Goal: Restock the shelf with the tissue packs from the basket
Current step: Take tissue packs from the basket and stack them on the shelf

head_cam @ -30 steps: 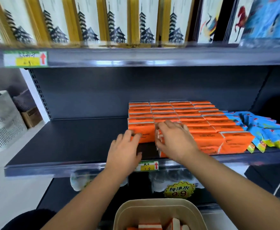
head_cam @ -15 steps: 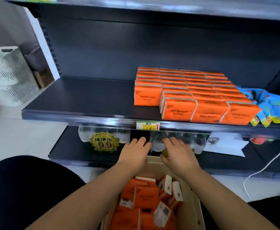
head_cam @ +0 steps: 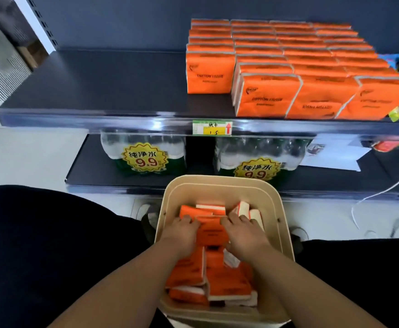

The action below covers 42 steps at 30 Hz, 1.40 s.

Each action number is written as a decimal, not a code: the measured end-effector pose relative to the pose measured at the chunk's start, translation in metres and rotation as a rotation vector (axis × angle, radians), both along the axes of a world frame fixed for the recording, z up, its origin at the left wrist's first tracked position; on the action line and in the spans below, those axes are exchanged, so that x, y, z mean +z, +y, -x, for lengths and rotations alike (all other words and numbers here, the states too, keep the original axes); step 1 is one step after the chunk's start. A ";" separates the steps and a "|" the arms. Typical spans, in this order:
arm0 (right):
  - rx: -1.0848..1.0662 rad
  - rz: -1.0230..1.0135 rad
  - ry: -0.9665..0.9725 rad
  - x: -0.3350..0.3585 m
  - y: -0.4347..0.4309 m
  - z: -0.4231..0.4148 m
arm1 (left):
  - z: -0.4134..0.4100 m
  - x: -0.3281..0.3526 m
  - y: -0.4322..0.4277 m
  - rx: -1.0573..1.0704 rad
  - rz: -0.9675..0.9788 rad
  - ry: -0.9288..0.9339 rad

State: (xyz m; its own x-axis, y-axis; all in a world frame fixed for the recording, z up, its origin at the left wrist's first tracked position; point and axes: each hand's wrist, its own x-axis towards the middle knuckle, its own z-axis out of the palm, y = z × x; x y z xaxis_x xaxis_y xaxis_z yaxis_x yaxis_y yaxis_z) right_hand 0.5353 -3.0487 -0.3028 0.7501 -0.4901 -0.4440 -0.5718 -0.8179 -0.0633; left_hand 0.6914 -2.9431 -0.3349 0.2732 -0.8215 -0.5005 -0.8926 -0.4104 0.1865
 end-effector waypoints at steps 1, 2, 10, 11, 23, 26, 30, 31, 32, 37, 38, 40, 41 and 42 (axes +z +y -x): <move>0.005 -0.006 0.009 -0.003 0.000 0.000 | 0.000 -0.002 -0.002 -0.008 0.000 0.013; 0.009 -0.019 0.021 -0.006 0.001 -0.001 | 0.001 -0.003 -0.004 -0.019 -0.002 0.025; 0.020 -0.238 0.215 -0.030 -0.002 0.010 | 0.004 -0.023 -0.003 -0.050 -0.150 0.110; 0.004 -0.261 0.268 -0.034 -0.003 0.012 | 0.004 -0.025 -0.003 -0.037 -0.166 0.129; -0.345 -0.648 0.498 -0.063 -0.002 0.023 | 0.007 -0.027 -0.003 0.063 -0.463 0.377; -0.406 -0.737 0.494 -0.079 0.001 0.029 | 0.005 -0.029 -0.004 0.066 -0.483 0.391; -0.498 -0.796 0.466 -0.071 0.002 0.025 | 0.004 -0.028 -0.006 0.066 -0.476 0.357; -0.524 -0.804 0.472 -0.068 0.001 0.024 | 0.004 -0.028 -0.008 0.067 -0.469 0.341; -0.548 -0.815 0.477 -0.065 -0.001 0.023 | 0.004 -0.028 -0.008 0.068 -0.459 0.330; -0.599 -0.934 0.439 -0.081 -0.013 0.034 | 0.001 -0.028 -0.012 0.020 -0.444 0.249; -0.641 -0.937 0.425 -0.086 -0.015 0.038 | 0.001 -0.028 -0.012 0.004 -0.441 0.233; -0.738 -0.949 0.397 -0.071 -0.012 0.035 | 0.000 -0.027 -0.012 -0.030 -0.444 0.210; -0.775 -0.965 0.383 -0.065 -0.011 0.033 | 0.000 -0.027 -0.012 -0.042 -0.446 0.205; -0.800 -0.981 0.362 -0.060 -0.010 0.031 | 0.000 -0.027 -0.012 -0.051 -0.448 0.203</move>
State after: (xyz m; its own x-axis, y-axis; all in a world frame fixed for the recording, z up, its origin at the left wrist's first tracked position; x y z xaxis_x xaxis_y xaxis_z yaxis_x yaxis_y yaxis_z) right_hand 0.5043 -3.0590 -0.3630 0.1698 -0.1014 -0.9803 -0.9832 0.0500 -0.1755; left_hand 0.6918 -2.9553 -0.3621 0.0983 -0.5230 -0.8467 -0.8776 -0.4467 0.1741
